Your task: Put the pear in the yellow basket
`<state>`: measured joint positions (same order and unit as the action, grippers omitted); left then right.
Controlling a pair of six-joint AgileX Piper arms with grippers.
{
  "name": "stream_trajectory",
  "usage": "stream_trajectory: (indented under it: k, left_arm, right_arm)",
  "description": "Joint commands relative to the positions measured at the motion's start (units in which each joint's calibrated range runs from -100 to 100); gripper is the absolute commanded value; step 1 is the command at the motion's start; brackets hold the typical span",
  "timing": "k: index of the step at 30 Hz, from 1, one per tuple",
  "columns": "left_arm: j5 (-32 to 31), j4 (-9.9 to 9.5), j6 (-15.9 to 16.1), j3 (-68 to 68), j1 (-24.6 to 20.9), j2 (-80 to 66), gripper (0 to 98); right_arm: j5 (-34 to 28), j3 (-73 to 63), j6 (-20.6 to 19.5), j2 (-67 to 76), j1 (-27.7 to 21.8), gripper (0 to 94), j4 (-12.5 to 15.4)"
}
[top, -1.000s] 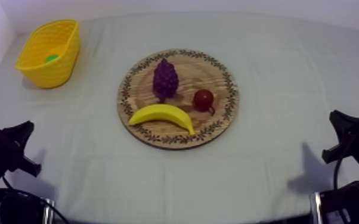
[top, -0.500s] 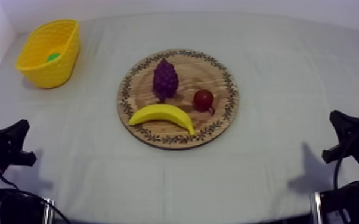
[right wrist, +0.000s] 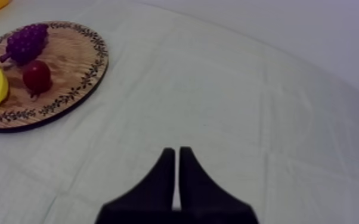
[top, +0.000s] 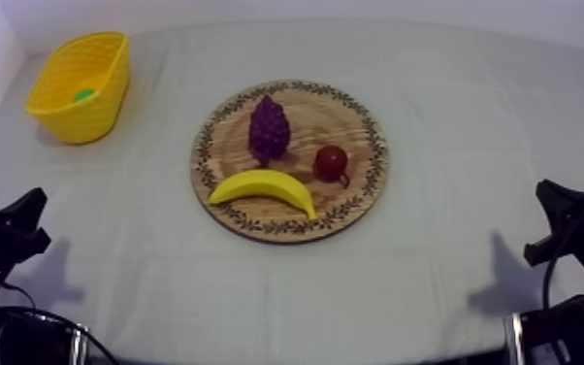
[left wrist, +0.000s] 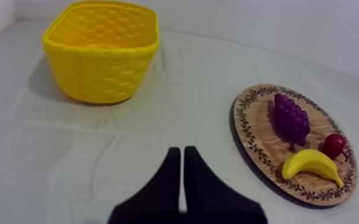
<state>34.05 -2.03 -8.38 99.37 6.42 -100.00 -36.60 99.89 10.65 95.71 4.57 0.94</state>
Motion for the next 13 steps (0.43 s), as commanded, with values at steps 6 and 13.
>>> stream_trajectory:
  k: [6,13]
  left_arm:
    - [0.1,-0.04,-0.1,0.1,0.0,0.0,0.0]
    - [0.1,-0.04,-0.2,0.1,-0.1,0.0,0.0]
  right_arm:
    - [0.0,0.0,0.0,0.0,0.0,0.4,0.0]
    - [0.0,0.0,0.0,0.0,0.0,0.4,0.0]
